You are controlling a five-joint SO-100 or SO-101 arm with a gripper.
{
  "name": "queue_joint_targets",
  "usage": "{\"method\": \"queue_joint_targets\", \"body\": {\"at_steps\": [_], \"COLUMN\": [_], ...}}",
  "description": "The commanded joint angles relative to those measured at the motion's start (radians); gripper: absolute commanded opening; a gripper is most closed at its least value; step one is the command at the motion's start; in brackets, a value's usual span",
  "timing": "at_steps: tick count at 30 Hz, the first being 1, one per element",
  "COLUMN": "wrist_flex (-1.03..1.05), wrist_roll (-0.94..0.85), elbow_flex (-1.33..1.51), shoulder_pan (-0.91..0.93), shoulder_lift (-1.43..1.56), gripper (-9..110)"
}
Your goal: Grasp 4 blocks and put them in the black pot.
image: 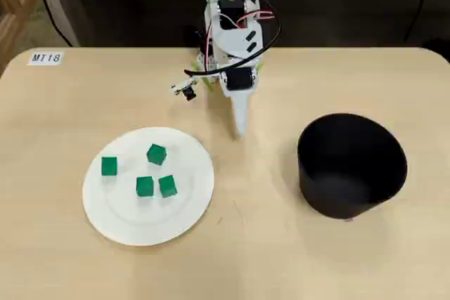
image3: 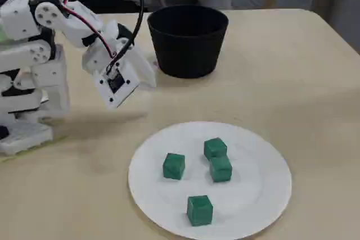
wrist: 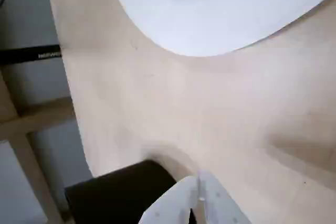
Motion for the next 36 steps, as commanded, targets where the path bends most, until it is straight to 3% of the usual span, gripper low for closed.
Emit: {"method": "queue_joint_targets", "body": {"at_steps": [1,13,23,30,36], "wrist_flex": [0.000,-0.008,0.129,0.169,0.267], "wrist_roll": [-0.061,-0.067,-0.164,-0.202,-0.267], "elbow_flex": [-0.097,-0.173,-0.799,-0.957,-1.172], "shoulder_pan": [0.167,0.169,0.184,0.364,0.391], "shoulder_lift": [-0.074,-0.098,-0.706,-0.842,-1.132], "gripper": [-2,-2,-2,-2,-2]}}
